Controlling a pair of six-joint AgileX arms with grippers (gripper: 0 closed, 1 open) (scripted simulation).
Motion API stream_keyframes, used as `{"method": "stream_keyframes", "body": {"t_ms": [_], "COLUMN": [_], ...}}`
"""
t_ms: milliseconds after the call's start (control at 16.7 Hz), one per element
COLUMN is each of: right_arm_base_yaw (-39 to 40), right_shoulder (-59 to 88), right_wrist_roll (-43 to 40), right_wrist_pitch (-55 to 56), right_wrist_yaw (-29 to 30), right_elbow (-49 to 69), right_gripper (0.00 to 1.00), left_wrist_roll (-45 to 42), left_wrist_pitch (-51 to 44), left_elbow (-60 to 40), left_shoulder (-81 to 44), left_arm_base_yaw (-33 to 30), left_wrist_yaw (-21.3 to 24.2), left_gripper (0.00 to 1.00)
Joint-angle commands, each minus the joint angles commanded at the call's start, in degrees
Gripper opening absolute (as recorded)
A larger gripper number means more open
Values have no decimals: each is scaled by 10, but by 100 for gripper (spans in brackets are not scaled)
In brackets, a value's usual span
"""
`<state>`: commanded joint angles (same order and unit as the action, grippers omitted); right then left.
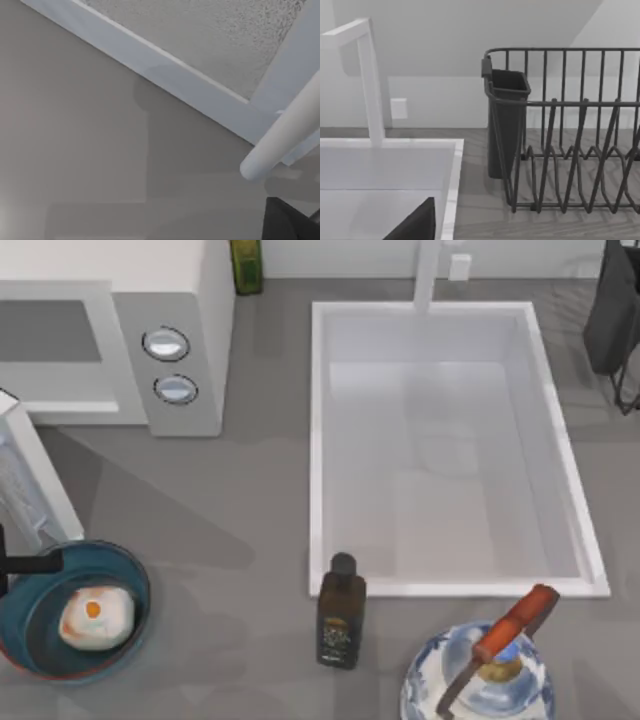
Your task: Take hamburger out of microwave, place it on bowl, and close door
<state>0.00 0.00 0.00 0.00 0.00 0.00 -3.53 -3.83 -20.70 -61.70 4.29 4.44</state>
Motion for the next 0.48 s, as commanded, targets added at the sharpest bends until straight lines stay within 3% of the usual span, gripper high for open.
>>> {"method": "stream_keyframes", "body": {"t_ms": [480], "right_arm_base_yaw": [0], "right_shoulder": [0], "right_wrist_roll": [0], "right_wrist_pitch": [0], "right_wrist_yaw": [0], "right_elbow": [0], "right_gripper": [100], "left_wrist_roll": [8], "left_wrist_pitch": [81], "left_elbow": [-119], "left_shoulder": [-221], "left_arm_base_yaw": [-15], "left_wrist_yaw": [-9], "left_gripper": [0]}}
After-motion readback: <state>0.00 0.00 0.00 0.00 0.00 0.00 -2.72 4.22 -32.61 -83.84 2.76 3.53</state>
